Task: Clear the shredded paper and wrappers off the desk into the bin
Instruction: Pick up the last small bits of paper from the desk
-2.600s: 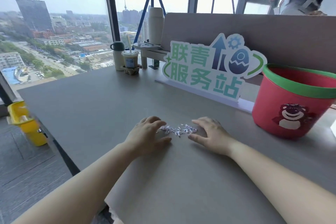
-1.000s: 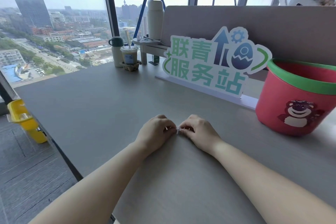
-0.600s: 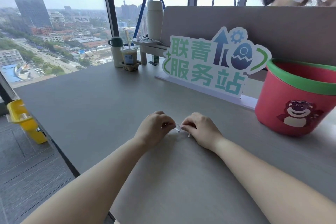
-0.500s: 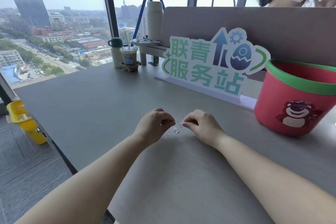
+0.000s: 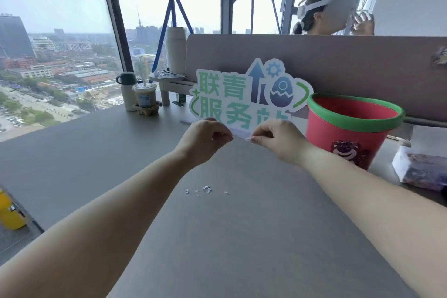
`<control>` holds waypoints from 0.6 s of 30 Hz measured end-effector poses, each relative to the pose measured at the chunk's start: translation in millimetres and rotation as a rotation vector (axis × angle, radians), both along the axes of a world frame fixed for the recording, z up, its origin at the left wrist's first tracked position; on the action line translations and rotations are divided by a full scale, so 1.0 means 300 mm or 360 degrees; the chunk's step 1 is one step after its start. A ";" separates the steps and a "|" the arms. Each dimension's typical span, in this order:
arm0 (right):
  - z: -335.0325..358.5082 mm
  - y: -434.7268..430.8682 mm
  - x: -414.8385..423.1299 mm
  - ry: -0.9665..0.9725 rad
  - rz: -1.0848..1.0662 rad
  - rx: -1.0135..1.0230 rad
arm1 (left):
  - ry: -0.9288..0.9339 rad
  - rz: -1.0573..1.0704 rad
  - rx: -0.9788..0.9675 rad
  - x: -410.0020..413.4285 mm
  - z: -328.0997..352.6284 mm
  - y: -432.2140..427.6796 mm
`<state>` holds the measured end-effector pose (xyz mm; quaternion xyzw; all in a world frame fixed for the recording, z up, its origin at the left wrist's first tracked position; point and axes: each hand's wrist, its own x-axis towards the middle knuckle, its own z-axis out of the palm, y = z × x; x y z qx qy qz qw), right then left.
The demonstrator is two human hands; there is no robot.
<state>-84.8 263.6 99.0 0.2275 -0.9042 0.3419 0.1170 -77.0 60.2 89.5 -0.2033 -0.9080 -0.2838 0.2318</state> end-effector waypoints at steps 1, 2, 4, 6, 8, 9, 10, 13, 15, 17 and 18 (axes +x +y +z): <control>0.026 0.029 0.000 0.0023 -0.0027 0.0004 | 0.0007 -0.0027 -0.0006 -0.006 0.026 0.030; 0.052 0.059 0.000 0.0048 -0.0056 0.0007 | 0.0014 -0.0047 -0.0008 -0.015 0.051 0.061; 0.106 0.127 0.000 0.0120 -0.0126 0.0029 | 0.0031 -0.0095 0.0006 -0.034 0.099 0.131; 0.160 0.206 -0.003 0.0194 -0.0193 0.0039 | 0.0057 -0.0164 0.0016 -0.058 0.149 0.211; 0.211 0.291 -0.009 0.0251 -0.0270 0.0040 | 0.0096 -0.0231 0.0028 -0.084 0.199 0.299; 0.231 0.333 -0.014 0.0271 -0.0318 0.0043 | 0.0116 -0.0260 0.0032 -0.097 0.222 0.345; 0.250 0.374 -0.020 0.0281 -0.0368 0.0048 | 0.0126 -0.0286 0.0042 -0.113 0.243 0.390; 0.274 0.489 -0.048 0.0283 -0.0511 0.0045 | 0.0132 -0.0384 0.0089 -0.168 0.284 0.521; 0.266 0.547 -0.069 0.0261 -0.0583 0.0050 | 0.0146 -0.0410 0.0063 -0.208 0.286 0.597; 0.248 0.589 -0.086 0.0223 -0.0648 0.0065 | 0.0116 -0.0418 0.0055 -0.244 0.273 0.660; 0.238 0.605 -0.093 0.0204 -0.0668 0.0072 | 0.0098 -0.0429 0.0048 -0.259 0.264 0.685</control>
